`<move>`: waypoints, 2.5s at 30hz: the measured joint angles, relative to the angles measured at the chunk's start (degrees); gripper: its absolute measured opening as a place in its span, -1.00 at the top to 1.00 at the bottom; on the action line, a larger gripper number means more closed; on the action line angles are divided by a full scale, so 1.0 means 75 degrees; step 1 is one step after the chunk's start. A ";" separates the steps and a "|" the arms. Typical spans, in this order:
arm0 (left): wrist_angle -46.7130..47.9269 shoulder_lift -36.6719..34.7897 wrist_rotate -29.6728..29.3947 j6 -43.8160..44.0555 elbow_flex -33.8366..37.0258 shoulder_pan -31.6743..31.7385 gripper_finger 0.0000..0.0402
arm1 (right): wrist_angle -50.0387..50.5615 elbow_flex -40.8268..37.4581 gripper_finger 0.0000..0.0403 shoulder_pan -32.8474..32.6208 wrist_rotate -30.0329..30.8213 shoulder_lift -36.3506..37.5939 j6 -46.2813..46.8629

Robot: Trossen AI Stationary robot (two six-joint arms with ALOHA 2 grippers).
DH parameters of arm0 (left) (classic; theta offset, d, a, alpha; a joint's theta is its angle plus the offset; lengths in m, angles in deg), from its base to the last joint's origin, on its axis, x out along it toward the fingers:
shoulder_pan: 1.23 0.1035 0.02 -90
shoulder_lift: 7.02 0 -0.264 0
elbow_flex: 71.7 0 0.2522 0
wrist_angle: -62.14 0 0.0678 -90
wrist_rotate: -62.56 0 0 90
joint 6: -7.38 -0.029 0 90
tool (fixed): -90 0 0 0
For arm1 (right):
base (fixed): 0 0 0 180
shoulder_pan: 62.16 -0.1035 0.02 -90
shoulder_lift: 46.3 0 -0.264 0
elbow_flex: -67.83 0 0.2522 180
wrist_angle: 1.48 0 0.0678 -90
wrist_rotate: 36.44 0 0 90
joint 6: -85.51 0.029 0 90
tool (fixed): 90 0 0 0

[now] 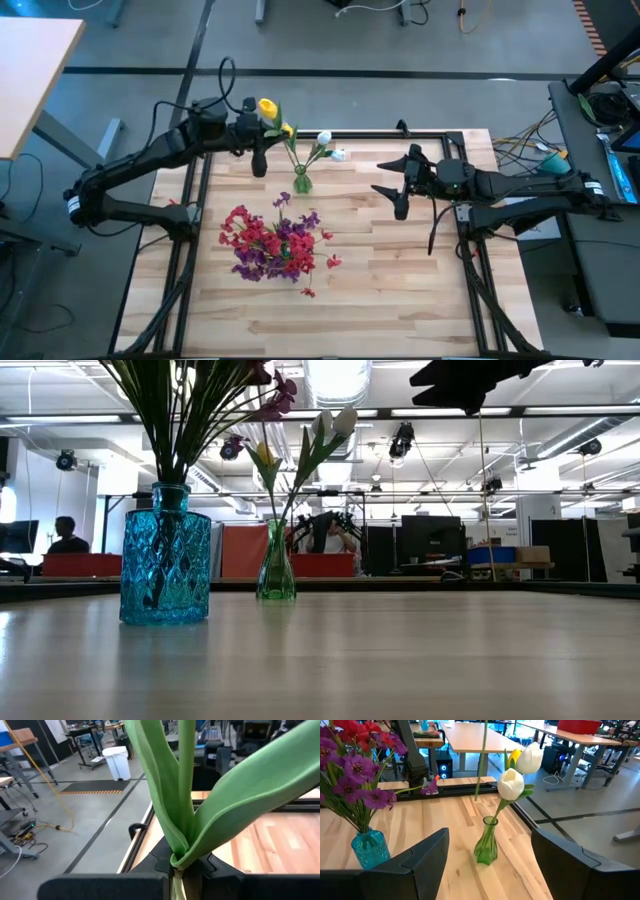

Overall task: Sort flowers into vase by color
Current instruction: Put the yellow flower into the green vase, then return to Home Position

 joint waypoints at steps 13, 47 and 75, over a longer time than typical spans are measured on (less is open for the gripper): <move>-0.0253 0.0591 0.0251 -0.0220 0.0056 0.0037 0.99 | -0.0174 -0.0183 -0.36 0.0000 0.0000 0.0000 0.0064; -0.0797 0.1238 0.0248 -0.0678 0.0556 0.0555 0.99 | -0.0190 -0.0183 -0.36 0.0000 0.0003 -0.0003 0.0209; 0.0476 0.0686 -0.0158 -0.0408 0.0542 0.0555 0.06 | -0.0201 -0.0183 -0.36 0.0000 0.0003 -0.0003 0.0262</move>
